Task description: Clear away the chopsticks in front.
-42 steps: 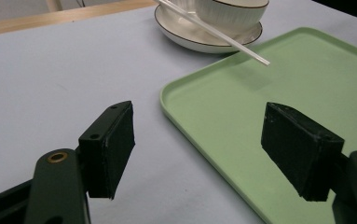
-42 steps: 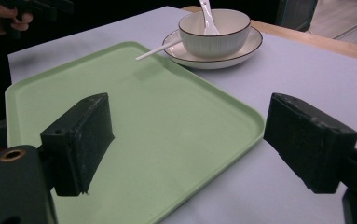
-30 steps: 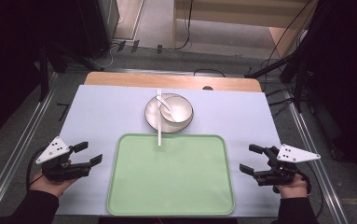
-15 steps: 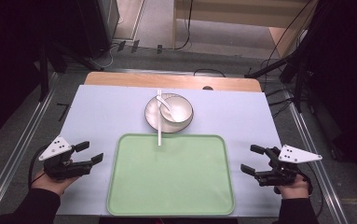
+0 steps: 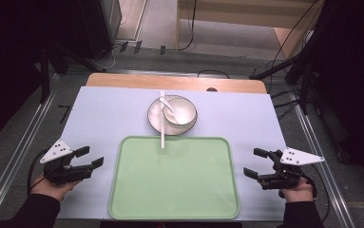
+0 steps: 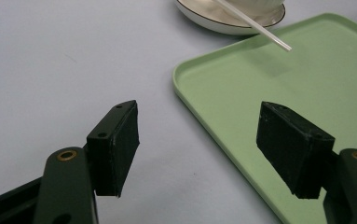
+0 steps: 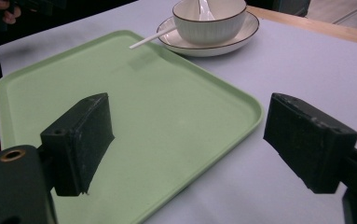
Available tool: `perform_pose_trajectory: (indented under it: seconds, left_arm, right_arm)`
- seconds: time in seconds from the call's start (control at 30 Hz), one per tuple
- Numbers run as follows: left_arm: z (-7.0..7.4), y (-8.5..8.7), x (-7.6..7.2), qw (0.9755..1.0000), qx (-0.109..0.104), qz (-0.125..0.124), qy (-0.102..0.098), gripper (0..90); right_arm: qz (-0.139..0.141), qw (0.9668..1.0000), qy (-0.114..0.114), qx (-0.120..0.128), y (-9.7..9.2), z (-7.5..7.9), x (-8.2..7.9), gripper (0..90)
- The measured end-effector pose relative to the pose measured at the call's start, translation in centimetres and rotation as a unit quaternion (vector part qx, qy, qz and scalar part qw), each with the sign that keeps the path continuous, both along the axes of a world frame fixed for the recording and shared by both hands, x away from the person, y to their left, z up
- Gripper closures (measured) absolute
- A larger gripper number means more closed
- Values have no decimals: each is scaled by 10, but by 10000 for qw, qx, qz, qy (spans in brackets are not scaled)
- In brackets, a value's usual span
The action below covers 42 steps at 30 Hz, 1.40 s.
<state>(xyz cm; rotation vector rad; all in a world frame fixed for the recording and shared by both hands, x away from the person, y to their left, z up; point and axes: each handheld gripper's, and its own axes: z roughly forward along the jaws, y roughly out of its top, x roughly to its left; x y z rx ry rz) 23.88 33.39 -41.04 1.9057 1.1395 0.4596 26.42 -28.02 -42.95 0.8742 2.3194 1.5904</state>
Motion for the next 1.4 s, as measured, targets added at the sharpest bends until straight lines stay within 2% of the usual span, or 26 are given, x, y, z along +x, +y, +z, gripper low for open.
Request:
perform_pose_trajectory:
  seconds: [0.07, 0.3, 0.37, 0.43, 0.6, 0.7, 0.77, 0.9, 1.0, 1.1, 1.23, 1.4]
  left_arm:
    - [0, 0, -1, 10000, 5, 21, 24, 302]
    - [3, -4, 6, 9992, -108, 179, 335, 345]
    - [7, -5, 9, 9988, -280, 239, 328, 377]
    - [11, -7, 12, 9982, -350, 326, 373, 380]
    - [22, -19, 19, 9984, -118, 304, 467, 370]
    - [27, -25, 27, 9970, -139, 190, 732, 343]
    - [31, -31, 32, 9963, -53, 139, 849, 343]
    - [41, -38, 41, 9967, -9, 128, 803, 343]
    - [47, -43, 49, 9962, -21, 129, 856, 334]
    - [54, -47, 59, 9954, -142, 142, 934, 317]
    - [61, -54, 71, 9943, -198, 126, 1037, 339]
    - [65, -67, 84, 9934, 10, 39, 1149, 345]
  right_arm:
    - [-35, 10000, 29, -34, 0, 0, -1, 158]
    - [2, 10000, 66, -70, 2, -1, 1, 158]
    - [1, 9999, 72, -72, 2, -2, 2, 158]
    - [5, 9999, 86, -73, 2, -2, 2, 158]
    - [34, 9999, 79, -80, 3, -2, 2, 158]
    - [25, 9999, 83, -85, 3, -2, 2, 158]
    - [8, 9999, 81, -92, 3, -2, 3, 158]
    - [26, 9999, 99, -111, 4, -2, 4, 158]
    - [39, 9999, 102, -113, 4, -3, 4, 157]
    - [29, 9999, 94, -107, 5, -3, 5, 158]
    - [48, 9999, 85, -106, 5, -3, 5, 158]
    - [37, 9999, 120, -115, 5, -4, 5, 158]
